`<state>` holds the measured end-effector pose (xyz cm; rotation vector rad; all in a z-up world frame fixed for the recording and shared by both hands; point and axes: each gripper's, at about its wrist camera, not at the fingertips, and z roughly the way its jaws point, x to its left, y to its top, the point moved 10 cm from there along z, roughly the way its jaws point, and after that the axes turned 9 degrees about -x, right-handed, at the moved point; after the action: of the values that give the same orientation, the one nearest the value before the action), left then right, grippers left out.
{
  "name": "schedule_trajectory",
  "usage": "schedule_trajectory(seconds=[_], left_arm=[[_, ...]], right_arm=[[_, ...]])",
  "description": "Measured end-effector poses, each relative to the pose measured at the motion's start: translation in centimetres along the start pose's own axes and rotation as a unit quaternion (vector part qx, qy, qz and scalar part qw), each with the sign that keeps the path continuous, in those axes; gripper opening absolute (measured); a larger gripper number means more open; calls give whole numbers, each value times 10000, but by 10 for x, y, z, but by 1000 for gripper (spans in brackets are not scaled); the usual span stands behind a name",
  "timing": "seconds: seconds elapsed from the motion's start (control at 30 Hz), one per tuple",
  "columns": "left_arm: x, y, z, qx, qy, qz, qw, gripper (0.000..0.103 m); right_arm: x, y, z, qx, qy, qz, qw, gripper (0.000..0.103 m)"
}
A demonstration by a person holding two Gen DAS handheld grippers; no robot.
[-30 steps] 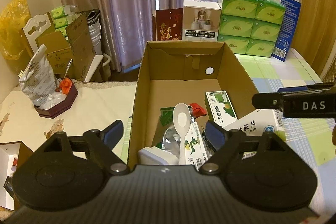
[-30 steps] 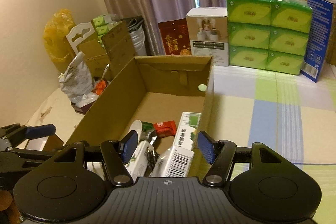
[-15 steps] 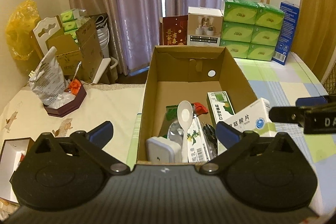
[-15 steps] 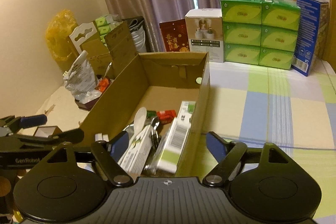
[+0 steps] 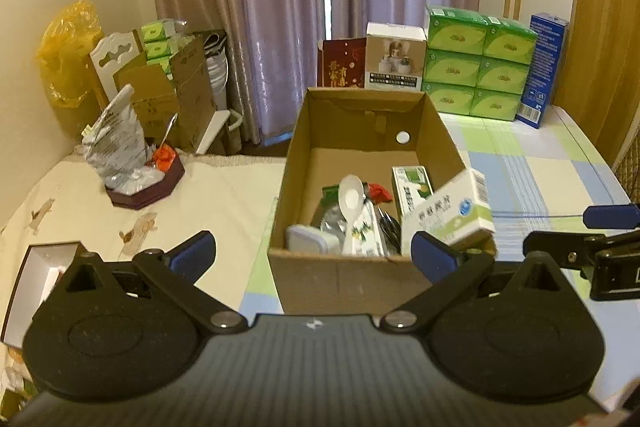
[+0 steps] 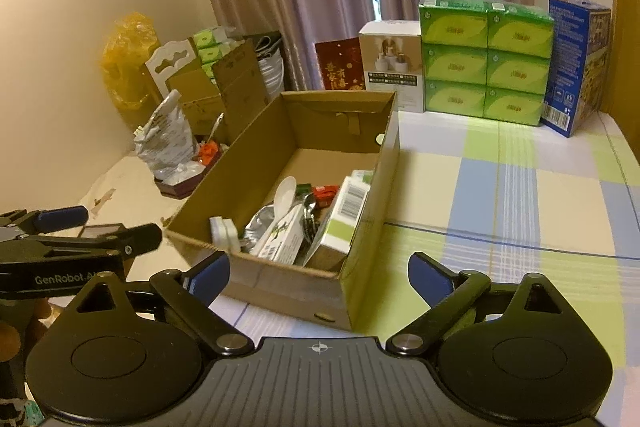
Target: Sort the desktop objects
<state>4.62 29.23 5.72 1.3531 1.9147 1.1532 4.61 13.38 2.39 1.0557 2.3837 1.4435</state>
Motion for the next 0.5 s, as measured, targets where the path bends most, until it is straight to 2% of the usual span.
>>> schedule_trajectory(seconds=[0.3, 0.5], left_arm=[[-13, -13, -44, 78, -73, -71, 9999, 102], [-11, -16, -63, 101, 30, -185, 9998, 102]], right_arm=[[8, -8, -35, -174, -110, -228, 9995, 98], [4, -14, -53, -205, -121, -221, 9995, 99]])
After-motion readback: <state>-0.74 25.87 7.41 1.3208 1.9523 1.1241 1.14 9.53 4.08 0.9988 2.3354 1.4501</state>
